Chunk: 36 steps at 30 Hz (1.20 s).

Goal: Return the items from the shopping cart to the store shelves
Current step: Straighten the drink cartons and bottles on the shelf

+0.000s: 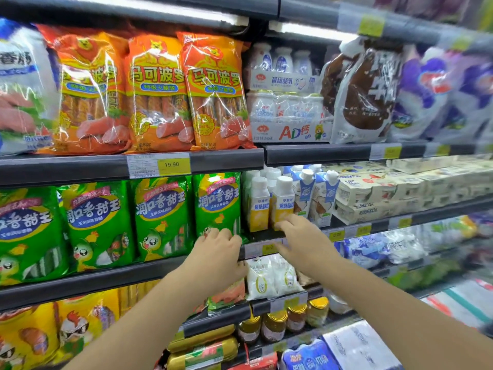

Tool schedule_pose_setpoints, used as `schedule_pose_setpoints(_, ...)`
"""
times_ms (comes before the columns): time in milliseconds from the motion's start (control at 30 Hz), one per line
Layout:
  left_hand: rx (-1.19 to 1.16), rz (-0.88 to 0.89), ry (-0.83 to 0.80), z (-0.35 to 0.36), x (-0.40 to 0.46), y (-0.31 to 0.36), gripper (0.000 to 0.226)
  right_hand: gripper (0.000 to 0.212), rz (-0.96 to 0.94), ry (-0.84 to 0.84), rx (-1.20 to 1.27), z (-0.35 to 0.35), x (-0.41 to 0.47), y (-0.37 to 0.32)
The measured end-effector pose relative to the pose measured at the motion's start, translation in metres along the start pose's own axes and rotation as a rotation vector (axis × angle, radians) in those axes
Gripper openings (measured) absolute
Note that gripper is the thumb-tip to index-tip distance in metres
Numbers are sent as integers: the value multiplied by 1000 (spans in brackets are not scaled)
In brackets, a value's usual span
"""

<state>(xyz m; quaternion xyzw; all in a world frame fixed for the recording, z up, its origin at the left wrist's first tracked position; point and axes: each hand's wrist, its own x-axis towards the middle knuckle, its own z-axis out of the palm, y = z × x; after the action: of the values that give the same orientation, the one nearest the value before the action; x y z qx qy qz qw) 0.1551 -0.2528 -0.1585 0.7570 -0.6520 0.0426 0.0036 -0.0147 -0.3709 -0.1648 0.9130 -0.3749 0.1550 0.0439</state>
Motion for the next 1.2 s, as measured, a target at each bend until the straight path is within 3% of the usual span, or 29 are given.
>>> schedule_pose_setpoints(367, -123, 11, 11, 8, 17, 33, 51, 47, 185, 20, 12, -27, -11, 89)
schedule_pose_setpoints(533, -243, -24, 149, -3, 46, 70, 54, 61, 259, 125, 160, -35, 12, 144)
schedule_pose_setpoints(800, -284, -277, 383, -49, 119, 140, 65, 87, 1, 98, 341, -30, 65, 195)
schedule_pose_setpoints(1000, -208, -405, 312, -61, 150, 163, 73, 91, -105, 54, 423, -23, 81, 201)
schedule_pose_setpoints(1200, -134, -471, 249, -63, 175, 163, 39, 90, -71, -4, 492, -14, 90, 201)
